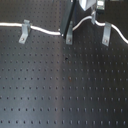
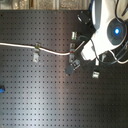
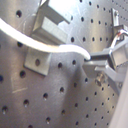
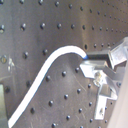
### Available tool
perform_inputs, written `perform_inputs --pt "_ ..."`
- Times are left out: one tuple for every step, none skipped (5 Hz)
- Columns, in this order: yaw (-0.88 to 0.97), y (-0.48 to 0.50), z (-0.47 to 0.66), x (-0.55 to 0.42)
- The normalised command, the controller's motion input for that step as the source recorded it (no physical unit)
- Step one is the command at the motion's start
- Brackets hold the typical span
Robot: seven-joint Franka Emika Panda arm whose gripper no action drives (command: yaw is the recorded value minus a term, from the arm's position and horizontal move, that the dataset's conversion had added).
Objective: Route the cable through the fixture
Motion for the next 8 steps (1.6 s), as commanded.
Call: perform_inputs --pt "-0.66 -0.078 -0.7 0.074" --pt "-0.6 -0.014 -0.69 0.146" --pt "-0.49 0.028 -0.47 0.199" --pt "-0.18 0.326 0.06 0.245" --pt "0.04 0.393 0.17 0.253" --pt "0.02 0.276 0.18 0.176" --pt "-0.52 -0.291 0.24 0.067" --pt "-0.45 -0.287 0.19 -0.095"
